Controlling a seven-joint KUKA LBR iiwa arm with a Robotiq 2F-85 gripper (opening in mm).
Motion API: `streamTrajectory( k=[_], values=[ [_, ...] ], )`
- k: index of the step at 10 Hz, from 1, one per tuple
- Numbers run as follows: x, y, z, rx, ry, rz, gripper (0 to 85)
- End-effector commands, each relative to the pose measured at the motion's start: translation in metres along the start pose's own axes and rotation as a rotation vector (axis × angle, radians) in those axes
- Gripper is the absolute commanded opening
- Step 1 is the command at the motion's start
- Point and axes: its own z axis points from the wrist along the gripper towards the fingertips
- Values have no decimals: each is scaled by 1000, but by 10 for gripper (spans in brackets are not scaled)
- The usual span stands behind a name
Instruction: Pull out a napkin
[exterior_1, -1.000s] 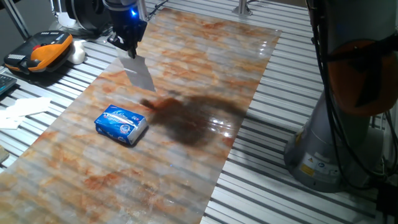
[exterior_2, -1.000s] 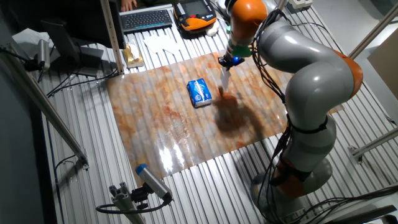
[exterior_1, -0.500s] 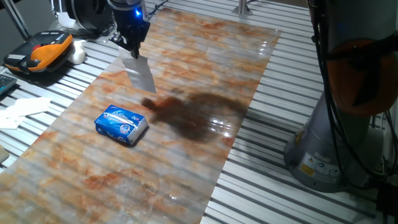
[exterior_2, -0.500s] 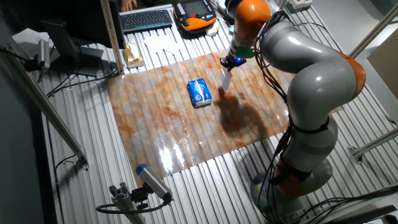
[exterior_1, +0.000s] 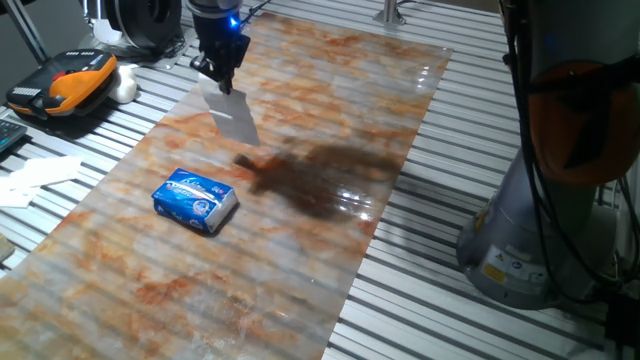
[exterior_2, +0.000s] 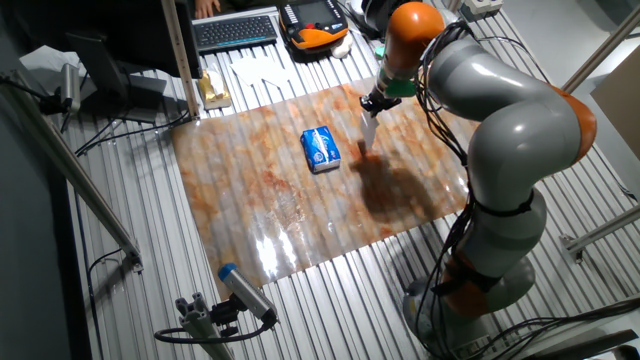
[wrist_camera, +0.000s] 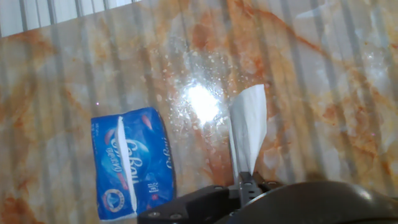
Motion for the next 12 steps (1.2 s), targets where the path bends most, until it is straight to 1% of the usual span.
streamTrajectory(
  k=[1, 2, 3, 4, 5, 6, 7, 8, 9, 10, 12],
  values=[
    [0, 0, 0, -14, 10, 6, 0],
    [-1, 1, 1, -23, 25, 25, 0],
    [-2, 3, 1, -20, 35, 59, 0],
    [-2, 4, 1, -18, 36, 85, 170],
    [-3, 4, 1, -10, 24, 105, 340],
    [-2, 4, 0, 2, 5, 119, 340],
    [-2, 3, 0, 26, -11, 130, 510],
    [-1, 2, 0, 37, -26, 144, 510],
    [0, -1, 0, 36, -32, 156, 680],
    [1, -3, 1, 31, -34, 151, 680],
    [2, -5, 3, 21, -28, 148, 680]
  ],
)
